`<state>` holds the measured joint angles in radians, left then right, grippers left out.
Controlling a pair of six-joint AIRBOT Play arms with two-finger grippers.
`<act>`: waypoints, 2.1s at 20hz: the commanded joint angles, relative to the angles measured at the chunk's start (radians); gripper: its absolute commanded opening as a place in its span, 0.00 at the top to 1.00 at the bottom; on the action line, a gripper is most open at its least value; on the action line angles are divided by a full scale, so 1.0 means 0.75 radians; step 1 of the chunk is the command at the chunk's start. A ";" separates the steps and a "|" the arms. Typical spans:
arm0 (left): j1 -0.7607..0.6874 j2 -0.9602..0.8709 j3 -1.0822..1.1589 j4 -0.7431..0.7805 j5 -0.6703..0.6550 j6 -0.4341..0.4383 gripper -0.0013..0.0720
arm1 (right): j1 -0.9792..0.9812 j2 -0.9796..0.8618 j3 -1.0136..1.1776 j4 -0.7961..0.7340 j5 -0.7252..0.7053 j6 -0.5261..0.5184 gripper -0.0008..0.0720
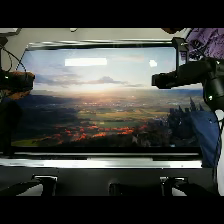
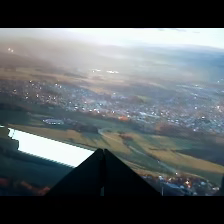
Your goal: Fold the clothes and pants, and hang the long-sleeved shirts on hangers.
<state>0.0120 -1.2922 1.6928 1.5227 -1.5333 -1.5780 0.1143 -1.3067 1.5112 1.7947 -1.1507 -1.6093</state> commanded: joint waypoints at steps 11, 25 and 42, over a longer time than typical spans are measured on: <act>0.002 0.001 -0.001 0.000 0.001 0.001 0.95 | 0.002 0.001 0.001 0.001 0.000 0.000 0.95; -0.004 0.001 -0.006 -0.004 -0.026 -0.007 0.26 | 0.002 0.001 0.001 0.001 0.000 0.001 0.95; 0.764 -0.075 -0.543 0.107 0.667 -0.246 0.00 | 0.002 0.001 0.001 0.001 0.000 0.001 0.95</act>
<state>0.4938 -1.3220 1.3750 1.6188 -1.1828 -1.7508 0.1143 -1.3067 1.5112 1.7950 -1.1511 -1.6089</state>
